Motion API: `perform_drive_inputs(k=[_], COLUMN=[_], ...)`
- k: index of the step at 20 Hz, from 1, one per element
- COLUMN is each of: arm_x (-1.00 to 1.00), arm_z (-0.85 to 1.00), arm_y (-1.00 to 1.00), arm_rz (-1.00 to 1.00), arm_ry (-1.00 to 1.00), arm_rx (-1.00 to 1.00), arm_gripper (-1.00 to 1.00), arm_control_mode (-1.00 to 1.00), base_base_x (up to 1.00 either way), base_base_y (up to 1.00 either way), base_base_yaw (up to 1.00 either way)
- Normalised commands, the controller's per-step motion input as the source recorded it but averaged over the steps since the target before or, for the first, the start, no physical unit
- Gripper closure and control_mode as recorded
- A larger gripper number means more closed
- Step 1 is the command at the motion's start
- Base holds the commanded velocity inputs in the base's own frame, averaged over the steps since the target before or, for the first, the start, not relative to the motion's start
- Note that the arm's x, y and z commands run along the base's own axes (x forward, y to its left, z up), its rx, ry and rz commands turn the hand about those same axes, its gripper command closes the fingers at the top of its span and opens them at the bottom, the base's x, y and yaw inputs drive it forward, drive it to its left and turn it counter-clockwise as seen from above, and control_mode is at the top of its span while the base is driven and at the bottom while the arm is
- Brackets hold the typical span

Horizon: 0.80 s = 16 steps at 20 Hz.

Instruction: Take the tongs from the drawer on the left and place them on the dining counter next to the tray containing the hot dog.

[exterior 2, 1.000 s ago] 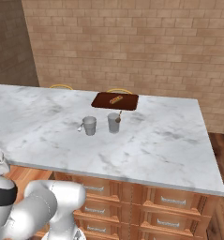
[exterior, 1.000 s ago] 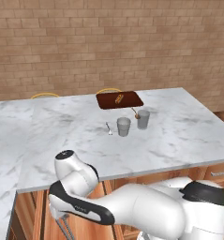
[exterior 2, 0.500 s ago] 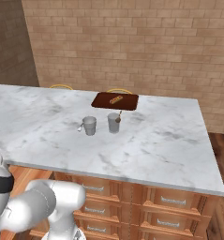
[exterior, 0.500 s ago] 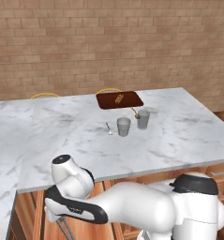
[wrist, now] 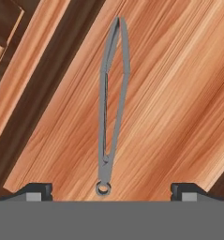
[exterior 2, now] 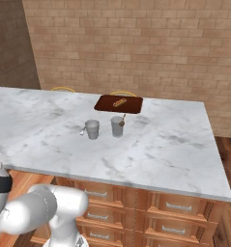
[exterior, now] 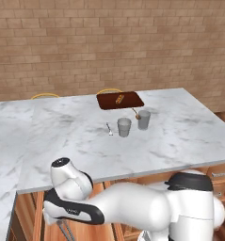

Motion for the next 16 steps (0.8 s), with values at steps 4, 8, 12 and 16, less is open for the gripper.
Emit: perform_drive_inputs(k=[4,8,12,16], arm_x=[0.0,0.0,0.11,0.11], arm_z=[-0.32,-0.32,-0.24,-0.26], arm_y=[0.17,0.11,0.0,0.0], arm_rz=[0.0,-0.01,0.0,0.0], arm_ry=[0.0,0.0,0.0,0.0], arm_rx=[0.0,0.0,0.0,0.0], arm_gripper=[-1.0,-1.0,-1.0,-1.0], arm_control_mode=[-1.0,-1.0,-1.0,-1.0], base_base_x=[0.0,0.0,0.0,0.0], base_base_y=[0.0,0.0,0.0,0.0], base_base_yaw=[0.0,0.0,0.0,0.0])
